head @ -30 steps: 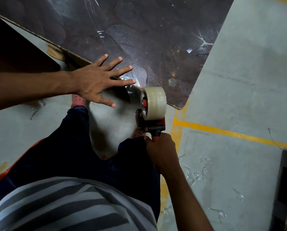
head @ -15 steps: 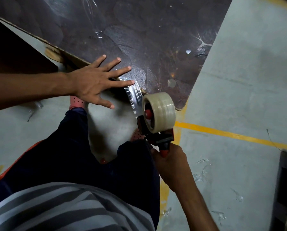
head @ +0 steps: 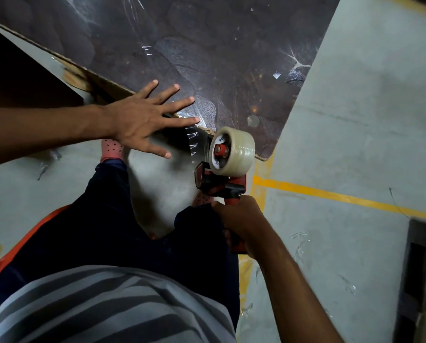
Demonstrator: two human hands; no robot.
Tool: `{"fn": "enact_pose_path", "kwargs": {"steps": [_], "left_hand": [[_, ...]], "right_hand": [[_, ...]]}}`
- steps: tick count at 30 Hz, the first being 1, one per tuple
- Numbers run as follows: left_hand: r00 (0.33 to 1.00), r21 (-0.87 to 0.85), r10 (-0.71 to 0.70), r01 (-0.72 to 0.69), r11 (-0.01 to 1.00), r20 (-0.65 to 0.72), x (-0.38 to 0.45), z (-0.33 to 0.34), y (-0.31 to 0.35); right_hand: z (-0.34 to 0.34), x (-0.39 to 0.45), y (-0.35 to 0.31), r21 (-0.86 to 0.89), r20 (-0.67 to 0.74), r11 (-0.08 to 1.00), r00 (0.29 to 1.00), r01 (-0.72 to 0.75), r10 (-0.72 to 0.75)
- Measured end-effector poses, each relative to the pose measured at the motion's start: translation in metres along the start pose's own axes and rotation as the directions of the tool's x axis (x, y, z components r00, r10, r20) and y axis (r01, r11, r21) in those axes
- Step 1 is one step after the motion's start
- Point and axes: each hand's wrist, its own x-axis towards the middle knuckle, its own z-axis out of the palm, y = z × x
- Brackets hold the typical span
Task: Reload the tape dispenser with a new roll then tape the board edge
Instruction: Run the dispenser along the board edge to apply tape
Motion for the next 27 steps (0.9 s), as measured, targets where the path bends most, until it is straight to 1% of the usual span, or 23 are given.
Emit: {"fn": "enact_pose_path", "kwargs": {"steps": [3, 6, 8, 13, 17, 20, 22, 27], "left_hand": [[1.0, -0.001, 0.006, -0.006, 1.0, -0.009, 0.0, 0.0, -0.001], [1.0, 0.011, 0.006, -0.005, 1.0, -0.012, -0.001, 0.0, -0.001], [1.0, 0.023, -0.001, 0.001, 1.0, -0.01, -0.001, 0.0, -0.001], [1.0, 0.034, -0.001, 0.001, 0.999, -0.014, -0.001, 0.0, -0.001], [1.0, 0.026, -0.009, 0.009, 1.0, -0.022, -0.001, 0.001, -0.001], [1.0, 0.029, -0.011, 0.012, 0.999, -0.022, -0.001, 0.0, 0.0], [1.0, 0.04, -0.008, 0.008, 0.999, -0.017, 0.0, 0.0, 0.001], [1.0, 0.029, -0.011, 0.012, 1.0, -0.008, -0.001, 0.0, -0.001]], "right_hand": [[-0.001, 0.006, 0.001, -0.035, -0.027, 0.999, 1.0, 0.009, -0.01], [0.002, 0.014, 0.004, -0.186, -0.113, 0.978, 0.987, 0.09, -0.112], [0.005, 0.017, 0.004, -0.264, -0.152, 0.959, 0.977, 0.107, -0.151], [0.012, 0.013, 0.016, -0.235, -0.239, 0.968, 0.96, 0.09, -0.147], [0.013, 0.003, 0.035, -0.389, -0.262, 0.912, 0.934, 0.13, -0.245], [0.01, -0.007, 0.048, -0.491, -0.301, 0.863, 0.907, 0.116, -0.293], [0.011, -0.005, 0.05, -0.452, -0.314, 0.884, 0.905, 0.122, -0.286], [0.022, 0.025, 0.033, -0.191, -0.238, 0.971, 0.953, 0.145, -0.189]]}}
